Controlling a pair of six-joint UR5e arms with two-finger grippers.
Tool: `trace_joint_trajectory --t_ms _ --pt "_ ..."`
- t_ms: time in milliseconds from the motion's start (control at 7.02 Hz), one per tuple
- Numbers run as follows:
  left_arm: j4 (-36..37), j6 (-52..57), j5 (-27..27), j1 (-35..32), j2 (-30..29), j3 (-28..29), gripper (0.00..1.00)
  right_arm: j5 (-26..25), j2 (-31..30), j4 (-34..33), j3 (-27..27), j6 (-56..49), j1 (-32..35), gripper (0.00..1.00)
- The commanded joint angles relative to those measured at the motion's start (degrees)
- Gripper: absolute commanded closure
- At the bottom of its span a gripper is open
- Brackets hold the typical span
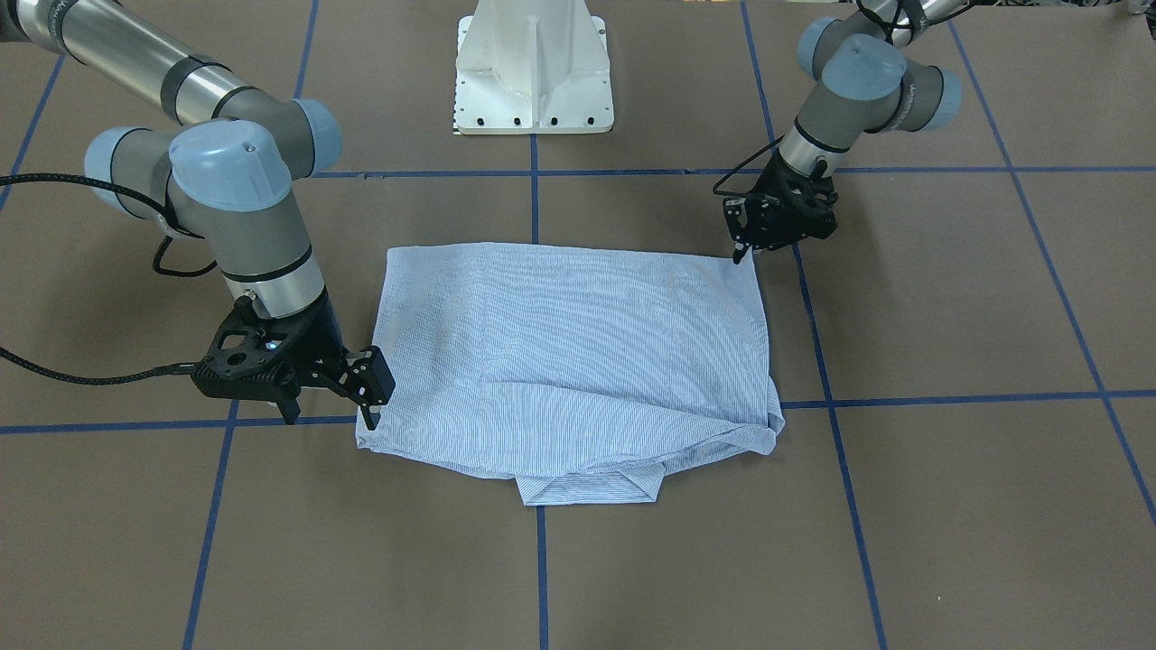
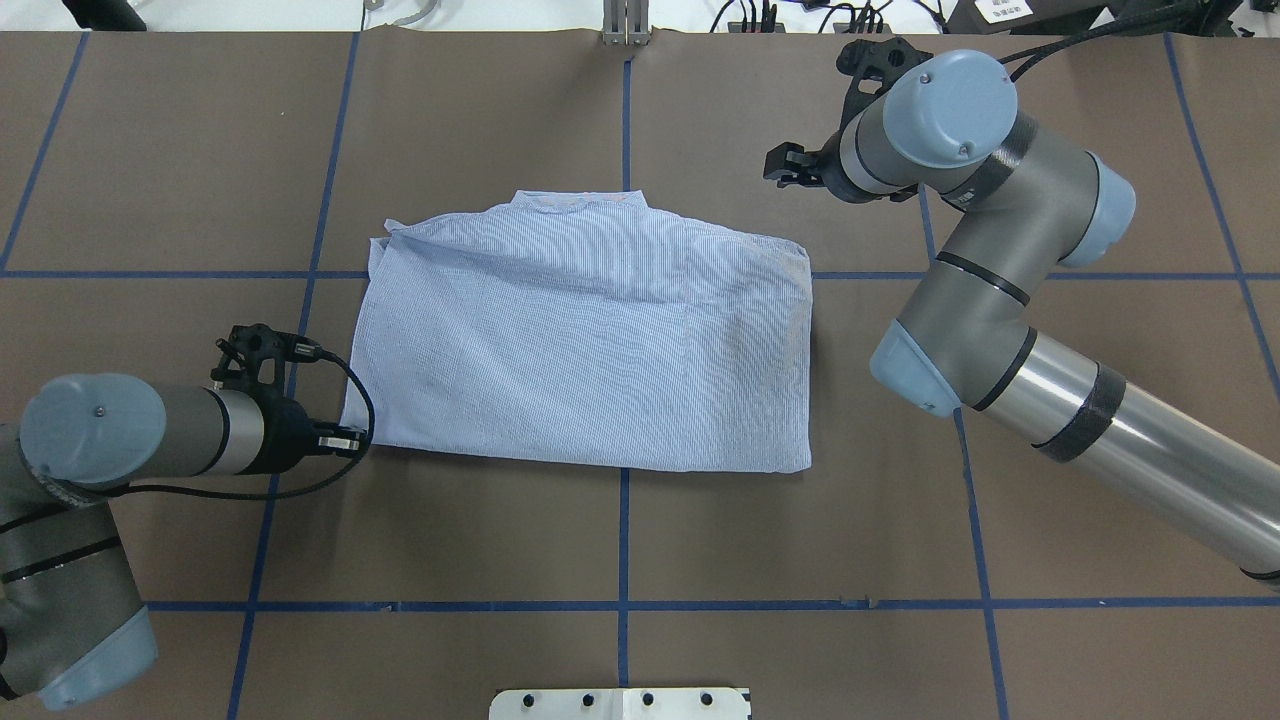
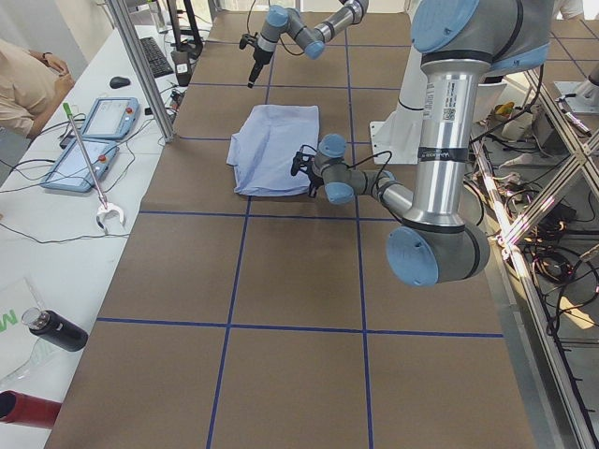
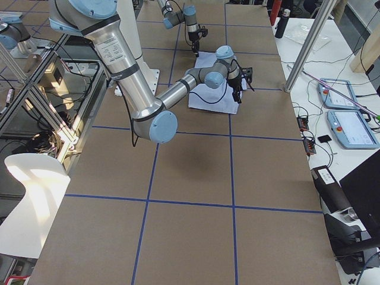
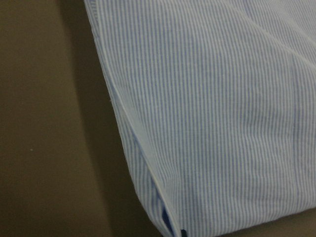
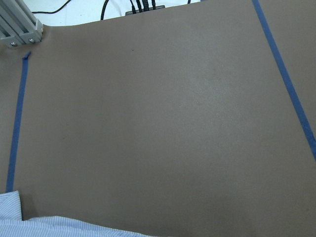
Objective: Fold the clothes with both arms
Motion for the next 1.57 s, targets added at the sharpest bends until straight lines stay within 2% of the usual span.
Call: trace_joint_trajectory --t_ms 0,142,285,570,712,855,997,1140,1282,1425 --pt "0.3 10.1 0.0 -9.3 -0.3 4.5 1.00 -0.3 0.0 0.0 0.4 0.3 -0.2 0.00" --pt "0.3 15.1 0.0 -14.0 -3.6 10.3 1.00 -0.4 -0.1 0.0 0.4 0.5 -0.3 0.00" --pt "0.2 20.9 -0.1 -19.1 -11.2 19.2 1.00 -0.4 -0.1 0.0 0.4 0.7 -0.3 0.00" --pt "-0.6 22.0 1.4 -22.7 -26.1 37.9 1.00 -1.1 -0.1 0.0 1.2 0.9 -1.0 0.00" --pt "-1.6 21.8 4.2 -22.8 -34.0 46.7 1.00 -1.1 -0.1 0.0 1.3 1.0 -1.2 0.00" --pt "-5.1 21.1 4.2 -22.8 -42.8 57.6 1.00 -1.1 -0.1 0.0 2.2 1.0 -1.7 0.00" --pt "-9.8 19.2 3.8 -22.6 -47.3 63.9 1.00 -1.1 0.0 0.0 2.9 1.8 -2.7 0.00" --pt "-10.1 19.3 3.8 -22.7 -47.4 64.2 1.00 -1.2 0.5 -0.1 2.9 3.6 -3.3 0.00" --pt "-10.4 19.5 3.8 -23.1 -47.3 64.0 0.79 -1.8 0.7 -0.1 3.6 4.3 -4.2 0.00" --pt "-10.5 19.5 3.5 -23.3 -45.3 59.9 0.01 -2.8 1.2 -0.4 3.7 8.6 -5.4 0.00"
